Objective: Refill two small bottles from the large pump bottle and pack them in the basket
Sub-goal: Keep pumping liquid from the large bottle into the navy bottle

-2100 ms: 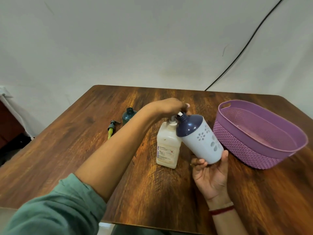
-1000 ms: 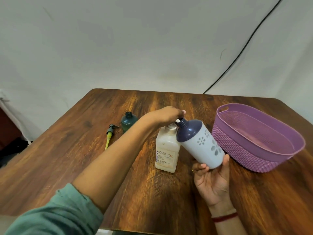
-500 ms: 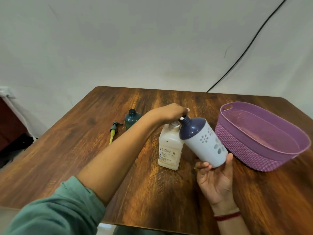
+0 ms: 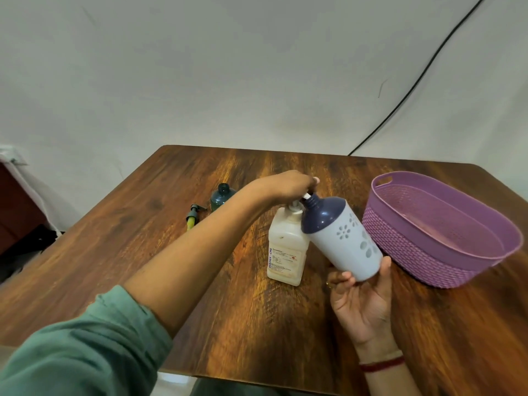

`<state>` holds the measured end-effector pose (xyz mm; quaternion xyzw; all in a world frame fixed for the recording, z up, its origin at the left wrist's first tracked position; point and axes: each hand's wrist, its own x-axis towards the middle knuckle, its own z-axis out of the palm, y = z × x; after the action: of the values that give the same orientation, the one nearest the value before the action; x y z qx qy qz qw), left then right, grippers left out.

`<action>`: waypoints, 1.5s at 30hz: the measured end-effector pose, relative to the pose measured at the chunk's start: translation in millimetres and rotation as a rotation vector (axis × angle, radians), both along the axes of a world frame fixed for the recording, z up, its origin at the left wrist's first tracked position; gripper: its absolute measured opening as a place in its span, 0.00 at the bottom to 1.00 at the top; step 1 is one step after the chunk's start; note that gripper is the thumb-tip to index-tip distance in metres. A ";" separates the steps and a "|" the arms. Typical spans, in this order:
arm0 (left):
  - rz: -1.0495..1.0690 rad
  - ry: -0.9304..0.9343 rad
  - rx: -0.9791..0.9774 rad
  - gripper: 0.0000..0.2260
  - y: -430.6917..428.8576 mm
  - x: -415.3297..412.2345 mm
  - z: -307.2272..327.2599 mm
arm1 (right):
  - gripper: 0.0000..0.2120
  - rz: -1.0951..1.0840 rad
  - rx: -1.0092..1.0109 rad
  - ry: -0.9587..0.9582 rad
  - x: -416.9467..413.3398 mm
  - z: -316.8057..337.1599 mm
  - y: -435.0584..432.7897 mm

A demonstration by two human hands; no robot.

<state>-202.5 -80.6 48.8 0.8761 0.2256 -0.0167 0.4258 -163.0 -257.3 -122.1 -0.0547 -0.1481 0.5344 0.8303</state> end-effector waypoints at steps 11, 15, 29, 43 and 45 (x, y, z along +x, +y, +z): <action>0.074 -0.007 -0.042 0.12 -6.4 1.3 -6.4 | 0.29 -0.176 -0.072 0.072 -1.8 5.8 -8.4; -0.002 -0.026 -0.087 0.15 -0.8 -0.9 0.4 | 0.30 -0.155 -0.103 0.091 -6.5 12.6 -5.7; -0.085 -0.077 -0.104 0.15 1.7 -1.1 0.9 | 0.30 -0.124 -0.111 0.113 -7.5 12.1 -9.7; -0.143 -0.064 -0.078 0.18 5.2 5.2 -0.5 | 0.32 -0.153 -0.168 0.078 -4.6 17.2 -8.5; -0.111 -0.106 -0.095 0.19 6.6 6.0 -4.1 | 0.33 -0.159 -0.176 0.082 -6.8 19.4 -7.1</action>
<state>-196.5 -73.9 44.7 0.8657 0.1527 -0.0048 0.4766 -169.8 -264.3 -102.7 -0.1169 -0.0617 0.4798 0.8674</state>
